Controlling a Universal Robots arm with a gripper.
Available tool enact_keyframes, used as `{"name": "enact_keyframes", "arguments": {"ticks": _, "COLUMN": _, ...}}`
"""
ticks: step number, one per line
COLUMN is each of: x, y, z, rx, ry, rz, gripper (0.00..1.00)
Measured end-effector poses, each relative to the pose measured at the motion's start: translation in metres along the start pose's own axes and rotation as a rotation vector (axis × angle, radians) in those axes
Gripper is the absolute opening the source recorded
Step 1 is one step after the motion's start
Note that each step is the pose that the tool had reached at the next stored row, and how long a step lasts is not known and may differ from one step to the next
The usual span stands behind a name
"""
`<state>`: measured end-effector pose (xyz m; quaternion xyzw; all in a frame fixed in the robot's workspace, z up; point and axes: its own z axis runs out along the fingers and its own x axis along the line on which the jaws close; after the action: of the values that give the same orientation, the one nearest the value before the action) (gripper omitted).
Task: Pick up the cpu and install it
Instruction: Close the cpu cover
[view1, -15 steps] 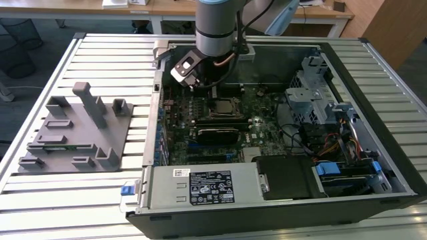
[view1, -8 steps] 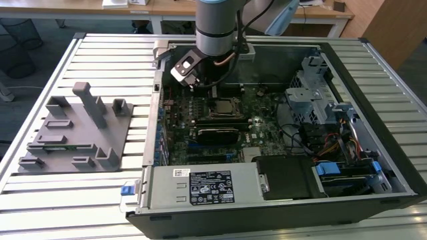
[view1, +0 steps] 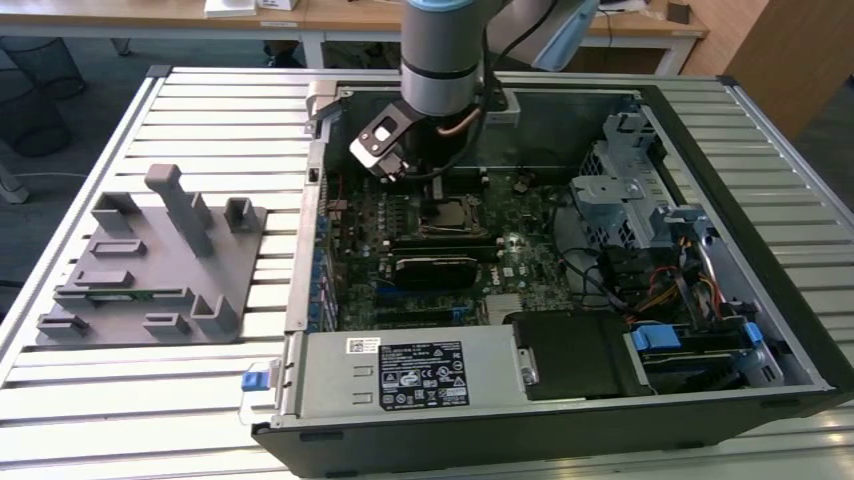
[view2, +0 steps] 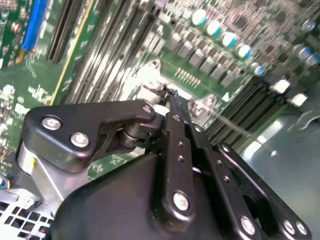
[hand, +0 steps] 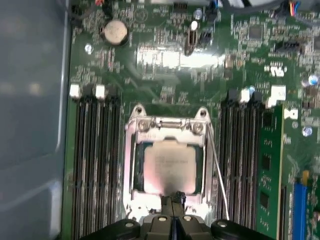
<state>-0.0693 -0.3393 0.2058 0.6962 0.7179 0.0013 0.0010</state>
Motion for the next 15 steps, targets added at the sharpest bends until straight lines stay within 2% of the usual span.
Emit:
{"name": "enact_keyframes", "arguments": {"ticks": 9, "x": -0.0008, "y": 0.0232, "z": 0.0, "rx": 0.0044, "ry": 0.0001, "rz": 0.0, "gripper": 0.11}}
{"name": "enact_keyframes", "arguments": {"ticks": 15, "x": -0.001, "y": 0.0294, "z": 0.0001, "rx": 0.0051, "ry": 0.0001, "rz": 0.0, "gripper": 0.11}}
